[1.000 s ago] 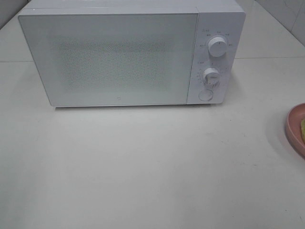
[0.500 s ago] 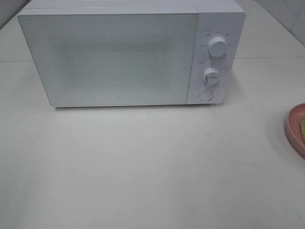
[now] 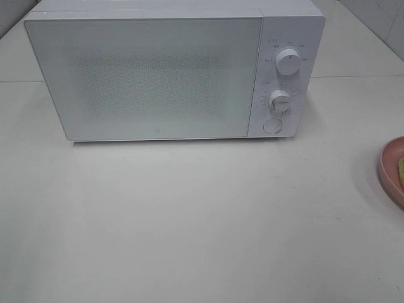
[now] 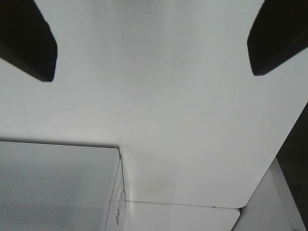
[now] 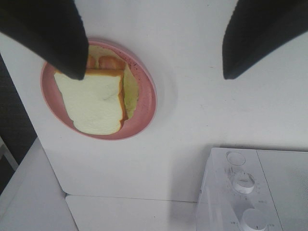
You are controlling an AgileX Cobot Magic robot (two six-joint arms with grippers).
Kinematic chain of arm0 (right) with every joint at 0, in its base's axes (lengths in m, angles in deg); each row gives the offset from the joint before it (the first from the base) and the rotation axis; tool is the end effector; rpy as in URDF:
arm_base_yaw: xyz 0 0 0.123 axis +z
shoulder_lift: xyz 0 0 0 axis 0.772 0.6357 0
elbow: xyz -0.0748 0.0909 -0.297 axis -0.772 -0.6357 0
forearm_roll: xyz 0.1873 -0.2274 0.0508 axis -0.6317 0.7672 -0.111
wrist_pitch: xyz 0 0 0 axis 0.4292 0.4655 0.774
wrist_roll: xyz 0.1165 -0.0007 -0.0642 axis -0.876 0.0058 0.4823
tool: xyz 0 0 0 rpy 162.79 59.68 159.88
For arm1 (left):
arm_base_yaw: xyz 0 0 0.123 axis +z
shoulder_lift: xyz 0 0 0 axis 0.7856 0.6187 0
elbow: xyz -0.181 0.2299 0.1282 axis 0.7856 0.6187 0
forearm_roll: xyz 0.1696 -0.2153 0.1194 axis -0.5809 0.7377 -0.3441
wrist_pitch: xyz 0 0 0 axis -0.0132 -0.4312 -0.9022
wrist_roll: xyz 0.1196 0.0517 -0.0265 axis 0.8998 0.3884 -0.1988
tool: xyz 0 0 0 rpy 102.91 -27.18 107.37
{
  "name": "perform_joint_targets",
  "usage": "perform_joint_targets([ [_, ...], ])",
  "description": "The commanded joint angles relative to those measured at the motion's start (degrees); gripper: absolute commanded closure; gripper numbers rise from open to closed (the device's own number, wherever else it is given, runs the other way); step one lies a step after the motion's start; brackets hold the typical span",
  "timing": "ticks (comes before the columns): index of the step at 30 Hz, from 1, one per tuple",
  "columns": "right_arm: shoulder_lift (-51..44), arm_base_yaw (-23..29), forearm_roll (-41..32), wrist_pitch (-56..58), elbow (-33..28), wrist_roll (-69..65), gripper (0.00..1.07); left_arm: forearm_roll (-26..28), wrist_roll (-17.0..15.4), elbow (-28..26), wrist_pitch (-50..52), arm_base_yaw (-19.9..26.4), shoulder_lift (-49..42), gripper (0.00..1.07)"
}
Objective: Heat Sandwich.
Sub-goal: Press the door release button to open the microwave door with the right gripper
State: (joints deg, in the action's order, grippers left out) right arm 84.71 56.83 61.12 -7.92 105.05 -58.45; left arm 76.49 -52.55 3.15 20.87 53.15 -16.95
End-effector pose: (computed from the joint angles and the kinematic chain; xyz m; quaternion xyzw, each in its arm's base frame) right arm 0.0733 -0.0101 0.3078 -0.0095 0.8406 -0.0277 0.5409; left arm 0.0404 -0.0042 0.2843 -0.0225 0.8454 -0.0244 0.5330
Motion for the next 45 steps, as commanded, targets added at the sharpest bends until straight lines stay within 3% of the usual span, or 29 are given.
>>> perform_joint_targets([
  [1, 3.2, -0.3, -0.2, -3.3, 0.3, -0.3, 0.32, -0.1, -0.1, 0.2, 0.2, 0.2, -1.6, 0.05],
  [25, 26.5, -0.3, -0.2, -24.6, 0.2, -0.5, 0.32, -0.1, -0.1, 0.2, 0.2, 0.2, -1.6, 0.05],
  [45, 45.7, -0.3, -0.2, -49.7, 0.2, -0.5, 0.32, -0.1, -0.1, 0.2, 0.2, 0.2, -1.6, 0.05],
])
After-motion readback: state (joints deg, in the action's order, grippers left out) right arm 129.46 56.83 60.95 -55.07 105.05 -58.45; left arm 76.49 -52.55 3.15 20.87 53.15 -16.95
